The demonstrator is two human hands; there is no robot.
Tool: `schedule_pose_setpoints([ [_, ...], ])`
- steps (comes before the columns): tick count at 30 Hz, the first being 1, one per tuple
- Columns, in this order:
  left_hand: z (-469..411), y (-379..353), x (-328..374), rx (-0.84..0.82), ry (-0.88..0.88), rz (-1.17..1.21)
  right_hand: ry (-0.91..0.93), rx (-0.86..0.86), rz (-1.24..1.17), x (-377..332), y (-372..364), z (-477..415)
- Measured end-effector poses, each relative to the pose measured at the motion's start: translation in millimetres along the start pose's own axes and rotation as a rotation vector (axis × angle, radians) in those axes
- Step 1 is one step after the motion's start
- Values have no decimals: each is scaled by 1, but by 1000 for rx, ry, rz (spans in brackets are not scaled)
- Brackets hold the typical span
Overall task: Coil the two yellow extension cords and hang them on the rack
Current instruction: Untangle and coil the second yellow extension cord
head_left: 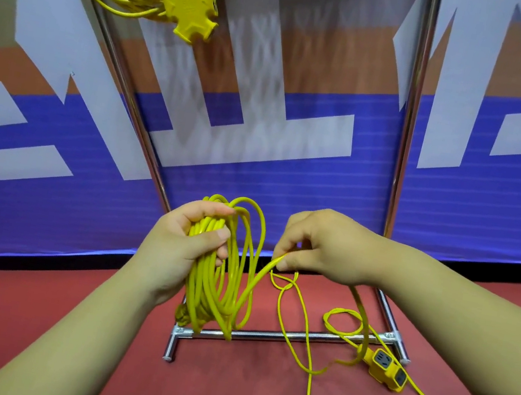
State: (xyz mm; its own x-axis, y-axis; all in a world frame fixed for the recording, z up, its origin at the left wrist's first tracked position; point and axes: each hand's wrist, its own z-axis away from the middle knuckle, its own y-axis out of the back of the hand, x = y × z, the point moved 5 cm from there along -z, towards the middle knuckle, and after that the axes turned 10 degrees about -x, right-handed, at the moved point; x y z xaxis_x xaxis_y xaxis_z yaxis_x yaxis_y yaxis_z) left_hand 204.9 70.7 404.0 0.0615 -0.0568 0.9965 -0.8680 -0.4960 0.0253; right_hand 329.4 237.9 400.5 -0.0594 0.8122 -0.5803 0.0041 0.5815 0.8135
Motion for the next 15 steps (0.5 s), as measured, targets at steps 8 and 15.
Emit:
schedule_pose_setpoints([
  [8,1,-24,1,-35,22,17,-44,132,-239,4,9,0],
  [15,2,-37,5,-86,50,-1,-33,204,-351,6,13,4],
])
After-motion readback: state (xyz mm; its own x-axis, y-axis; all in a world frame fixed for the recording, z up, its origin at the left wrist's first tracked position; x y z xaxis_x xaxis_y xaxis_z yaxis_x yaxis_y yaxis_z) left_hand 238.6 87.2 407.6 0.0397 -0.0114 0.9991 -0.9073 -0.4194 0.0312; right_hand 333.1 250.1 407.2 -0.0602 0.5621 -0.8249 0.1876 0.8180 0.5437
